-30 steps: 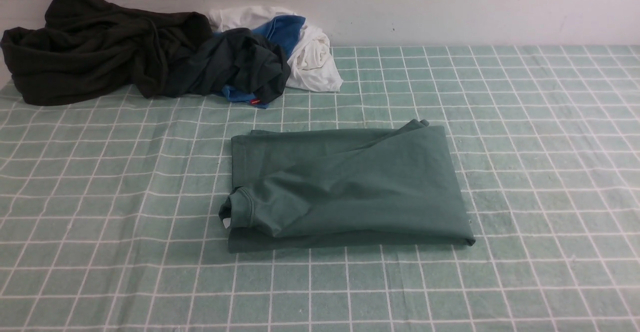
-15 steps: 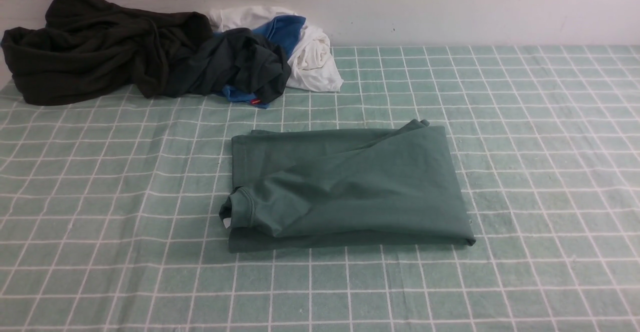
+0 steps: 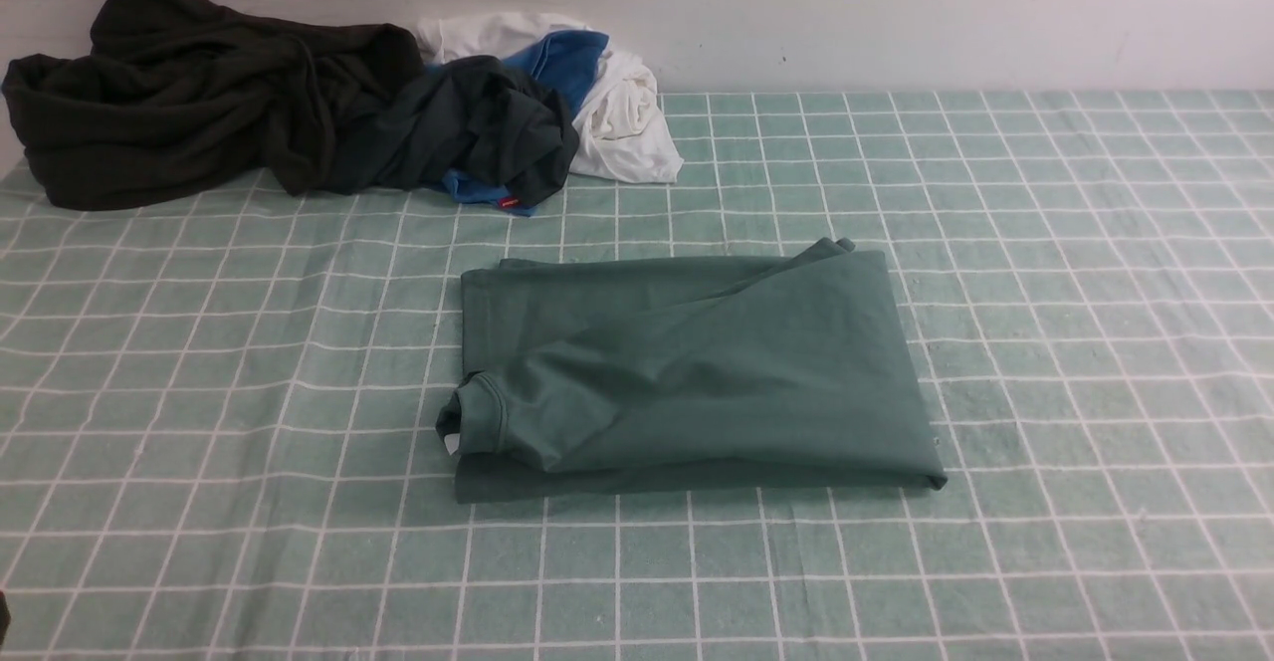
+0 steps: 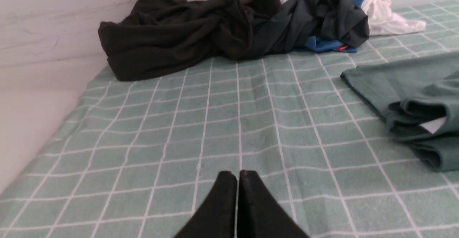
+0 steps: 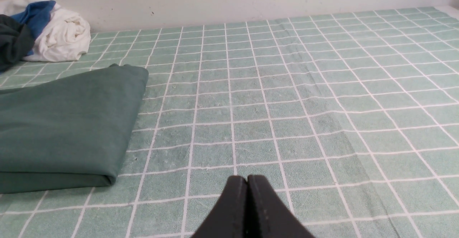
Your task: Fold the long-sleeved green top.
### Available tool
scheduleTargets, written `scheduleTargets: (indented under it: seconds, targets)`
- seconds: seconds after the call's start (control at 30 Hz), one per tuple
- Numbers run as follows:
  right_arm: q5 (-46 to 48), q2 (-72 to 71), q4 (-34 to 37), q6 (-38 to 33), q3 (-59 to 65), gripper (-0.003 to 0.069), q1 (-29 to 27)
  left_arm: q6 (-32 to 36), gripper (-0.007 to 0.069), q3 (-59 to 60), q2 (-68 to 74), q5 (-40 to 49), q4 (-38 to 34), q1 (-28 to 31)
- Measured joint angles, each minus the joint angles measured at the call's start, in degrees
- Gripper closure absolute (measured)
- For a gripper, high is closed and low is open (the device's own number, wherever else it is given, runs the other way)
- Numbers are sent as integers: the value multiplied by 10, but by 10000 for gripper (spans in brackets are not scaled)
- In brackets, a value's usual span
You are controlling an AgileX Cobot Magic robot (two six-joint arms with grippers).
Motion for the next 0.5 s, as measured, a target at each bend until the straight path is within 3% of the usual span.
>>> scheduleTargets:
  seconds: [0.2, 0.5]
  targets:
    - [0, 0, -1, 0, 0, 673, 0, -17, 628, 2, -2, 49, 0, 0]
    - [0, 0, -1, 0, 0, 673, 0, -18, 628, 0, -2, 55, -1, 0]
